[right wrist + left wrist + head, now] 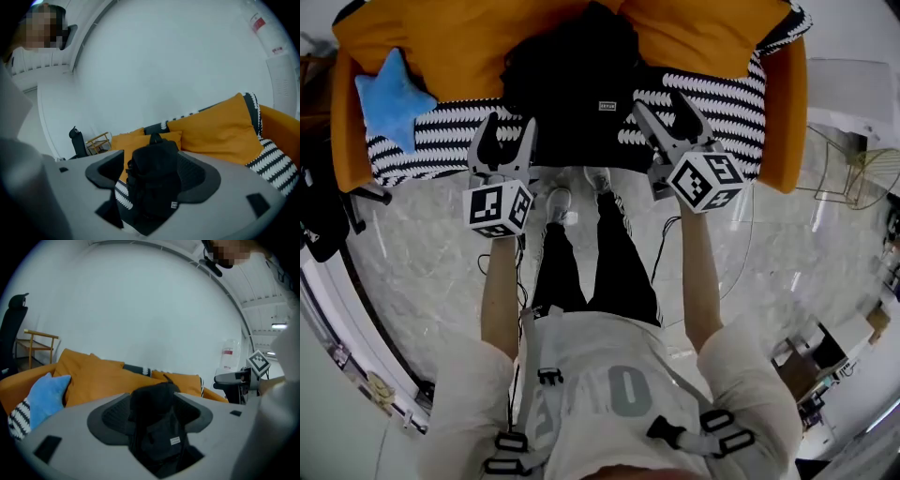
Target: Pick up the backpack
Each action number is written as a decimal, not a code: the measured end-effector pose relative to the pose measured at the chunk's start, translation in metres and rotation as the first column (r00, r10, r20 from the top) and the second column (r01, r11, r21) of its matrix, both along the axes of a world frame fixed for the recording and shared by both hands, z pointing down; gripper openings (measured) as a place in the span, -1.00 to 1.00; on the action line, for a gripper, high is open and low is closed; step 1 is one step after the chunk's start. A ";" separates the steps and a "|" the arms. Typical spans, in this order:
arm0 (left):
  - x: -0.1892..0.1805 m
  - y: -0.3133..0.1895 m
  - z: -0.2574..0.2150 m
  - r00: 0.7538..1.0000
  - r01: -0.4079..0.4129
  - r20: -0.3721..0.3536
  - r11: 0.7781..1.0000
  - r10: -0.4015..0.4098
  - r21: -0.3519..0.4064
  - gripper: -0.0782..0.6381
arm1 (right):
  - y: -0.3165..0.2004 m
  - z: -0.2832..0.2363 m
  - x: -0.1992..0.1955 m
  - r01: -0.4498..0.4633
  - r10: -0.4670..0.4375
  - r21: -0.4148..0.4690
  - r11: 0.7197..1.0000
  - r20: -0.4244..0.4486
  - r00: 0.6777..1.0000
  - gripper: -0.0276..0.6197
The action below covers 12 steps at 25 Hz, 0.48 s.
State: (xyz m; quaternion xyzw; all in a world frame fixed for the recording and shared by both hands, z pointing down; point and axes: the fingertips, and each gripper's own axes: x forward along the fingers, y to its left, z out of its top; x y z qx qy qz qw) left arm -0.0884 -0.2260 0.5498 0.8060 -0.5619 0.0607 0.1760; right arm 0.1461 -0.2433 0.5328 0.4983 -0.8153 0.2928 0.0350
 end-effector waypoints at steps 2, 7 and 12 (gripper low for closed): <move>-0.008 -0.005 0.046 0.999 0.032 0.002 0.998 -0.032 -0.054 0.00 | -0.013 0.043 0.005 0.004 -0.004 -0.038 0.999 0.000 1.000 0.16; -0.026 -0.012 0.150 0.995 0.093 0.041 0.979 -0.086 -0.183 0.00 | -0.028 0.160 0.007 0.052 -0.064 -0.179 0.982 -0.059 0.996 0.16; -0.030 -0.015 0.234 0.993 0.114 0.053 0.949 -0.103 -0.294 0.02 | -0.035 0.256 0.008 0.086 -0.109 -0.319 0.944 -0.054 0.993 0.15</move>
